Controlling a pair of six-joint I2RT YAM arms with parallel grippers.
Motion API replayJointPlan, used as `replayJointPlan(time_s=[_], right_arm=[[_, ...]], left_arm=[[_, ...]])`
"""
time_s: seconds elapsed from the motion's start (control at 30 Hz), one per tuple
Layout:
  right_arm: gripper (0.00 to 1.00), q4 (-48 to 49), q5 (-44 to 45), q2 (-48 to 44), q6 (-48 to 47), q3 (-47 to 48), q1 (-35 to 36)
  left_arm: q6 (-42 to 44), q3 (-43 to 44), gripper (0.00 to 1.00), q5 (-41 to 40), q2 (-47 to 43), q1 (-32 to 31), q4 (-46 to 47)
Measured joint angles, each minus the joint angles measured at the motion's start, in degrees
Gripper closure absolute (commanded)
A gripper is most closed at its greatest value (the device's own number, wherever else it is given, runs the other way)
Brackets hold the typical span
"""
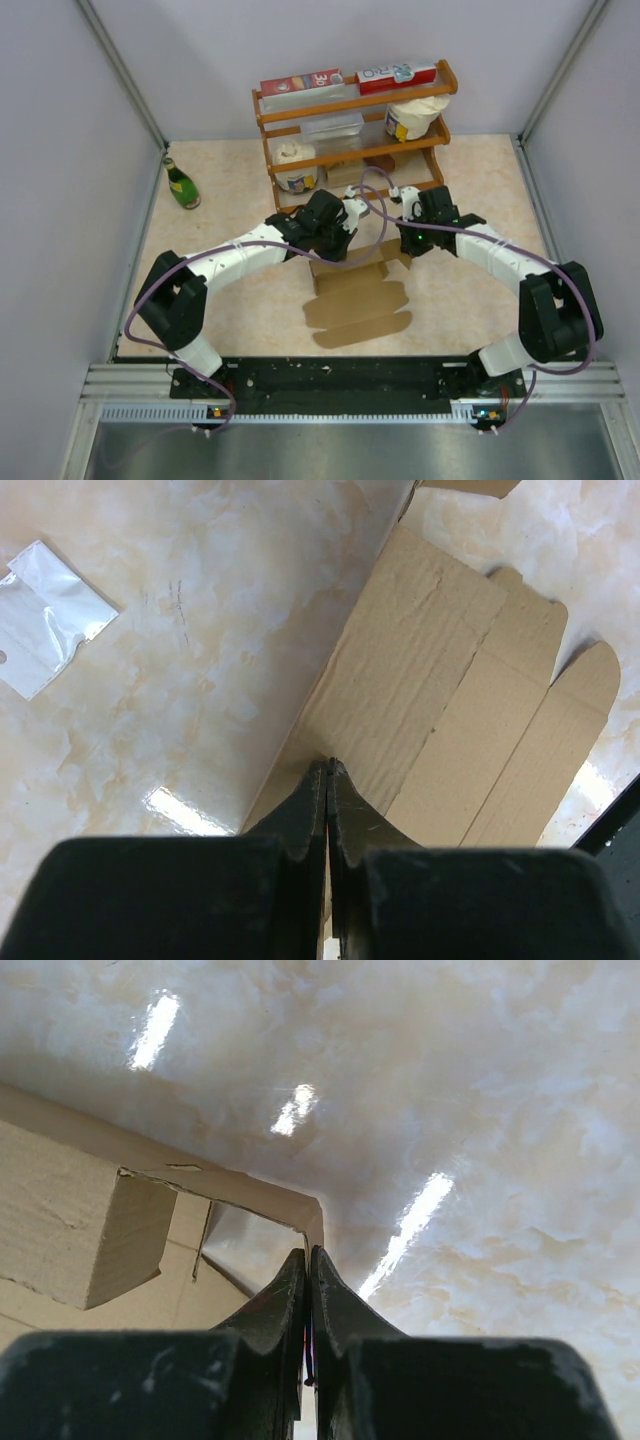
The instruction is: Fold the paper box
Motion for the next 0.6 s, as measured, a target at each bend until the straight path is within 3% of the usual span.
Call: replayJointPlan(time_s=[0.6], right_arm=[[1.00, 0.46, 12.72, -0.17, 2.51, 0.46, 0.02]], left_arm=[[0.00, 0.17, 1.00, 1.05, 0.04, 0.00, -0.52]])
